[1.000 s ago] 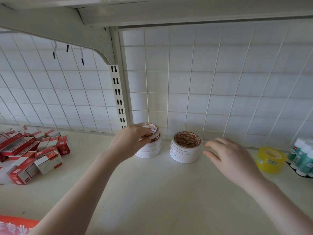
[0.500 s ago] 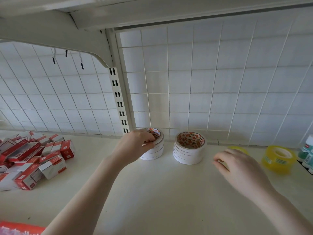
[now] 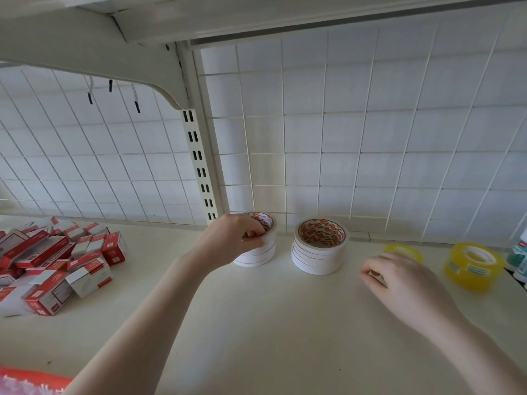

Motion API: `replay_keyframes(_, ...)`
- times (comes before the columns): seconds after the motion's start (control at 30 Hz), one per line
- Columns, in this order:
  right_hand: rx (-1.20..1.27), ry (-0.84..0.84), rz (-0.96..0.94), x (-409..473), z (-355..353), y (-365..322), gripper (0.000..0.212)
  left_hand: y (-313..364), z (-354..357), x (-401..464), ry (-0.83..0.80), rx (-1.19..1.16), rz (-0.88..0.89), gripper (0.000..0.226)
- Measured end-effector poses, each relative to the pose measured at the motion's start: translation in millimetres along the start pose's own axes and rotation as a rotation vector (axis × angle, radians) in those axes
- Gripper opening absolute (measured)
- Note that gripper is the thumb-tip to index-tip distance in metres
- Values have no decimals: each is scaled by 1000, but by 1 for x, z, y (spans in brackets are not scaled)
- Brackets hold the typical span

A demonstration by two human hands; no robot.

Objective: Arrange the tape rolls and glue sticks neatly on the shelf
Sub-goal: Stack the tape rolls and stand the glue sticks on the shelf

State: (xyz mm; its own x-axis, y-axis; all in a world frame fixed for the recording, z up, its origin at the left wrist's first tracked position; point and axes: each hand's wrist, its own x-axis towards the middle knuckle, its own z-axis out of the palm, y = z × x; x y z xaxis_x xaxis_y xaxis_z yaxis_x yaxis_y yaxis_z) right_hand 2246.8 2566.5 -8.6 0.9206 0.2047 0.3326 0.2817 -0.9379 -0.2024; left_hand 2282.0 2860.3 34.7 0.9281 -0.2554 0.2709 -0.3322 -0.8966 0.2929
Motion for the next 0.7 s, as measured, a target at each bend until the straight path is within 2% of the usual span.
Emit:
replay_keyframes(0.07,9,1,3,0,-1,0,13,-1,0,2,-22,-4,-8,32)
replay_keyframes(0.33,3,7,12,0,-3,2,10,-2,-4,7,-69,-49,-32,16)
replay_keyframes(0.47,-30,3,15,0,-2,4,13,-5,-7,6,-66,-51,-37,20)
replay_keyframes(0.57,-43,-9,14,0,-3,4,15,-5,-9,5,-65,-48,-56,7)
replay_keyframes(0.7,-48,-18,16,1,-3,3,15,-4,-12,5,-77,-50,-73,7)
